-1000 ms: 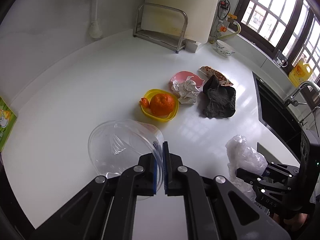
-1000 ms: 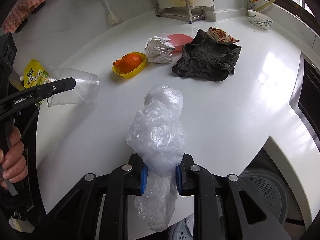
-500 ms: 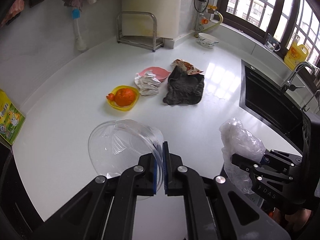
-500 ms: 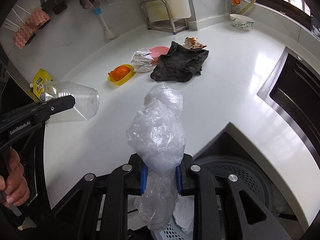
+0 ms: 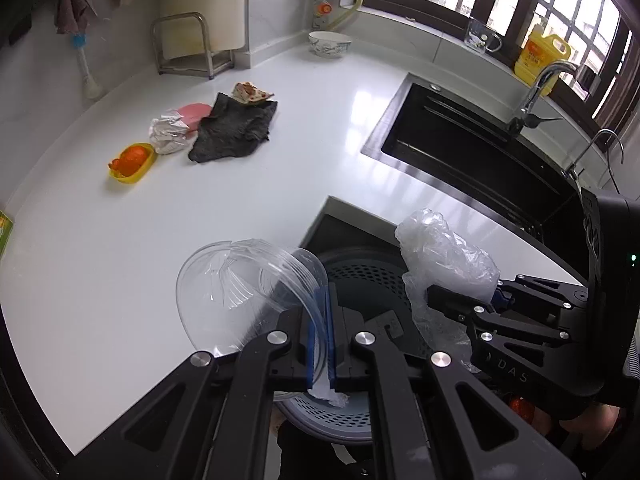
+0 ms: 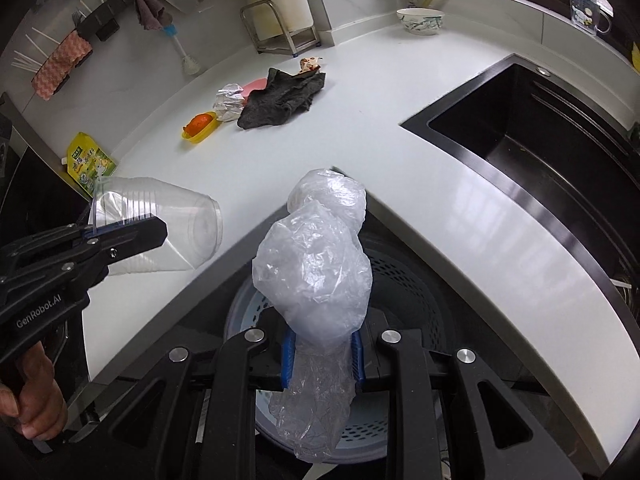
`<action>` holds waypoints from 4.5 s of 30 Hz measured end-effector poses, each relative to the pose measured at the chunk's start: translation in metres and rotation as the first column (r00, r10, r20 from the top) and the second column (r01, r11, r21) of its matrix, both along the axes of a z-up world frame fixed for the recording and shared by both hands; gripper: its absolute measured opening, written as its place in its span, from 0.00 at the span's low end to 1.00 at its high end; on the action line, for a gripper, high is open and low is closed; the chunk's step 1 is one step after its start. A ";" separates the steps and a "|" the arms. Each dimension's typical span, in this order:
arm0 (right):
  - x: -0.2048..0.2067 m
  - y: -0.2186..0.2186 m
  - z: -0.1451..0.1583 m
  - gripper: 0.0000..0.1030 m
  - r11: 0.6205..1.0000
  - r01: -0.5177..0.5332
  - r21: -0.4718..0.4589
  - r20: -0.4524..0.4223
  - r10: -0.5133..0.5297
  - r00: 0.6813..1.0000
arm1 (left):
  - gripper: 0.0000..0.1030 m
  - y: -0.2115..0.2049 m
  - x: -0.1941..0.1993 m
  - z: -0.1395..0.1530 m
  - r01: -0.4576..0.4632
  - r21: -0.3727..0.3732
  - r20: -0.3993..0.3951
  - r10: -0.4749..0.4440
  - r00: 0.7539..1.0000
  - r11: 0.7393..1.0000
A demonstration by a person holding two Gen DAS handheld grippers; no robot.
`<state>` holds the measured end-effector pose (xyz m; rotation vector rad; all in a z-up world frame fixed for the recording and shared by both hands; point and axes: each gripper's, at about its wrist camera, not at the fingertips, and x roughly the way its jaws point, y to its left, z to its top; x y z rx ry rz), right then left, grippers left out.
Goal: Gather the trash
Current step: 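Carry the plastic bag and the plastic cup over the grey bin with both tools, then open both tools to drop the bag and cup into the bin, then move both tools toward the yellow bowl and foil on the counter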
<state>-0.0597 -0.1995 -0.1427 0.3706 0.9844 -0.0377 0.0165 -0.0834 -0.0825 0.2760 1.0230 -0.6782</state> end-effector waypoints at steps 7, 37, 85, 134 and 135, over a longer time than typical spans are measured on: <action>-0.036 -0.020 -0.016 0.21 1.000 -0.007 0.022 -0.018 0.008 1.000 | 0.05 -0.022 -0.032 -0.021 -0.010 0.035 -0.041 0.012 0.999 0.999; -0.040 -0.026 -0.089 0.54 0.990 -0.076 0.122 -0.135 0.093 0.986 | 0.25 -0.024 -0.041 -0.097 -0.196 0.127 -0.113 0.211 0.971 0.972; -0.013 -0.025 0.051 0.61 0.977 -0.213 0.033 0.103 0.208 0.973 | 0.82 0.038 -0.052 0.047 -0.446 -0.070 0.130 0.452 0.883 0.892; 0.246 0.012 -0.004 0.61 0.990 0.137 0.030 0.038 -0.138 0.990 | 0.86 0.098 0.289 -0.043 -0.339 0.053 0.164 0.327 0.931 0.939; 0.248 0.012 -0.006 0.61 0.990 0.141 0.027 0.035 -0.142 0.989 | 0.86 0.097 0.294 -0.048 -0.338 0.058 0.159 0.326 0.932 0.939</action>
